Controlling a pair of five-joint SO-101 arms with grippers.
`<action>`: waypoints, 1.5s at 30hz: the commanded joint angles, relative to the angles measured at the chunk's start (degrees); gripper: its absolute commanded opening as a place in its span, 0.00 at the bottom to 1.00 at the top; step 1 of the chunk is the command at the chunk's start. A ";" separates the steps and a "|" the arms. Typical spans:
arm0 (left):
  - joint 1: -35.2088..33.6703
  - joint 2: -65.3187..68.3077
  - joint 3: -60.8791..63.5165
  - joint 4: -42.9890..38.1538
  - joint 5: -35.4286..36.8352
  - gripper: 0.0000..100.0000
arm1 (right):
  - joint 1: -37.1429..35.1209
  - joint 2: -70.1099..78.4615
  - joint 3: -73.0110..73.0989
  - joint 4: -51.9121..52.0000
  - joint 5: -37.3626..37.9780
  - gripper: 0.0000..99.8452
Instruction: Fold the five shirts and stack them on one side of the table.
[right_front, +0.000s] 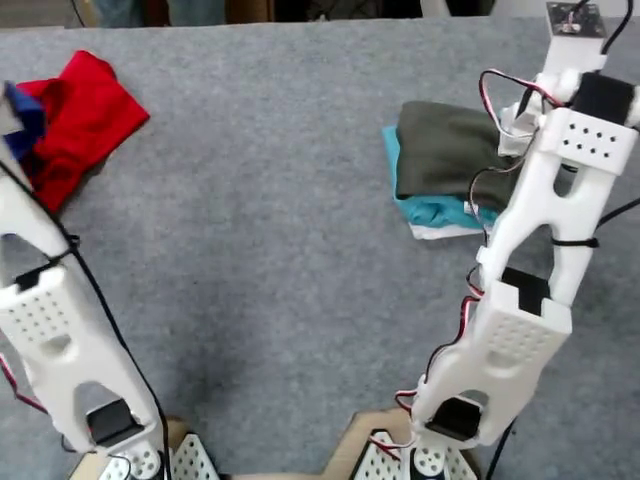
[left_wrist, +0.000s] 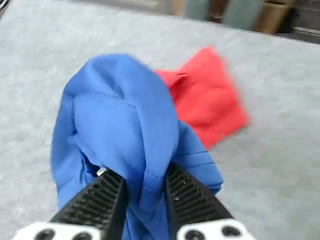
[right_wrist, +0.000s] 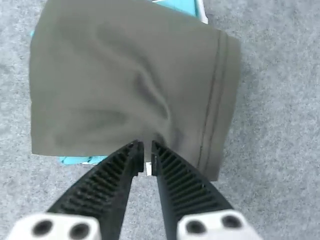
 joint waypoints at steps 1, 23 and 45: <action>8.40 -17.58 17.63 0.26 0.62 0.03 | -1.93 -0.92 -2.77 0.26 -0.53 0.04; 43.47 -88.79 110.55 -0.18 -15.65 0.26 | -15.65 -0.48 -2.15 0.35 -0.44 0.18; -18.68 -87.12 122.86 -15.74 -15.91 0.26 | -58.29 28.70 -1.36 -1.49 -7.65 0.13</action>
